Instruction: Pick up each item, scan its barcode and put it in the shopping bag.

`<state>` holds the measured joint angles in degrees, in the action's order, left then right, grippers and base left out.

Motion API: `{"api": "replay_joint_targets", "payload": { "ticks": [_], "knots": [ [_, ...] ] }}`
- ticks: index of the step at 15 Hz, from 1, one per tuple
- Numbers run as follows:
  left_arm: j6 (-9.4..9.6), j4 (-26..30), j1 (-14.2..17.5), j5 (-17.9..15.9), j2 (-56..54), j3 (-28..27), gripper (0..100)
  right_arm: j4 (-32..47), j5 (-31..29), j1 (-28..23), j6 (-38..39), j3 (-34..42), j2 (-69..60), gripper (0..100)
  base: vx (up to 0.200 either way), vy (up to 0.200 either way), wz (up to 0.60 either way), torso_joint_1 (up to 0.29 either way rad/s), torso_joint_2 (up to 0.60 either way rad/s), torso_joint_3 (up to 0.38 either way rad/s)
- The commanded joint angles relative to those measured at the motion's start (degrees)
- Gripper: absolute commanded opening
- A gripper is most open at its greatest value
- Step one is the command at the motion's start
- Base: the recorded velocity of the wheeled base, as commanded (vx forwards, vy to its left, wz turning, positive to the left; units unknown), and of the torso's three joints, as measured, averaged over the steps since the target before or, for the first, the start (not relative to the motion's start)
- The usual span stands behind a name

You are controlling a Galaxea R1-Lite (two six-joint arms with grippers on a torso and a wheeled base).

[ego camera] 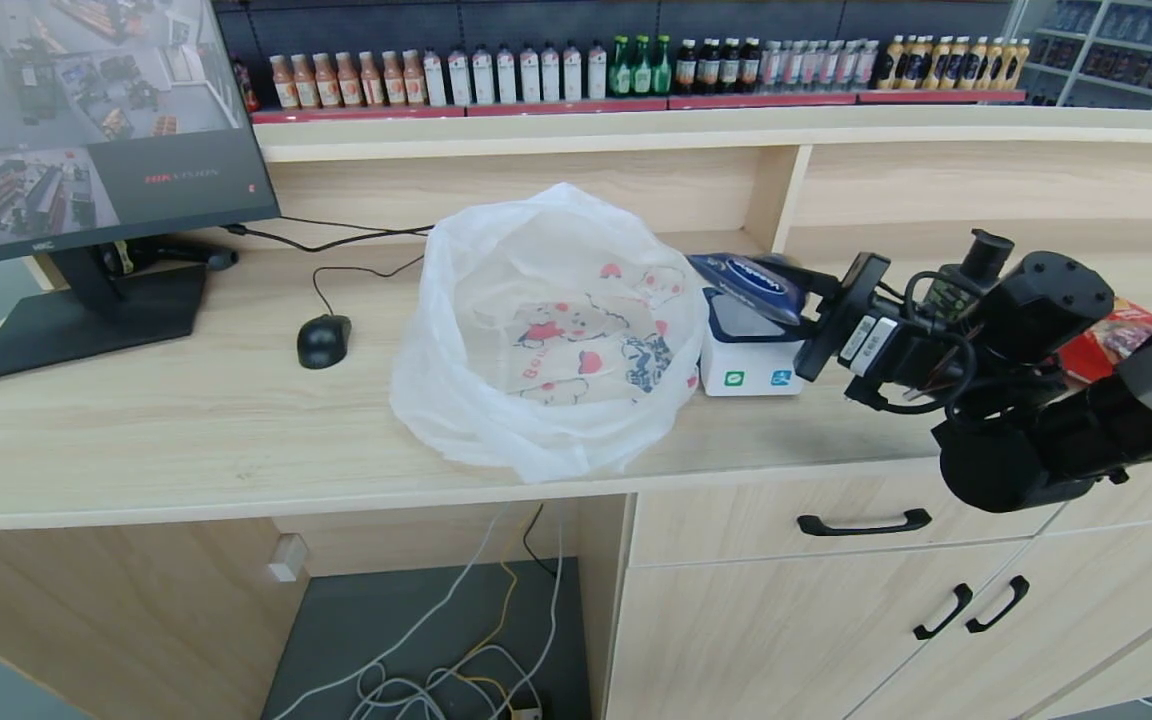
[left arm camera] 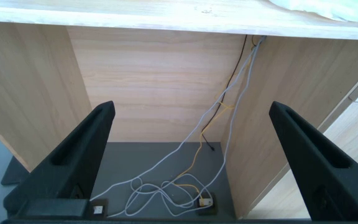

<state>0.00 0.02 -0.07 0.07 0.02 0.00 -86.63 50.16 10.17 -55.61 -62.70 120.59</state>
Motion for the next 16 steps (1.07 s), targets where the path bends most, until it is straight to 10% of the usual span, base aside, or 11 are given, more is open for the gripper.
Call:
{"api": "replay_joint_targets", "payload": {
  "ticks": [1, 16],
  "knots": [
    [0.00, 0.0, 0.1, 0.0, 0.0, 0.0, 100, 0.0, 0.0, -0.5, 0.0, -0.1, 0.3, 0, 0.000, 0.000, 0.00, 0.000, 0.00, 0.000],
    [0.00, 0.0, 0.0, 0.0, 0.0, 0.0, 100, -0.1, 0.6, -0.6, -0.1, 0.3, 0.9, 0, 0.000, 0.000, 0.00, 0.000, 0.00, 0.000]
  ]
}}
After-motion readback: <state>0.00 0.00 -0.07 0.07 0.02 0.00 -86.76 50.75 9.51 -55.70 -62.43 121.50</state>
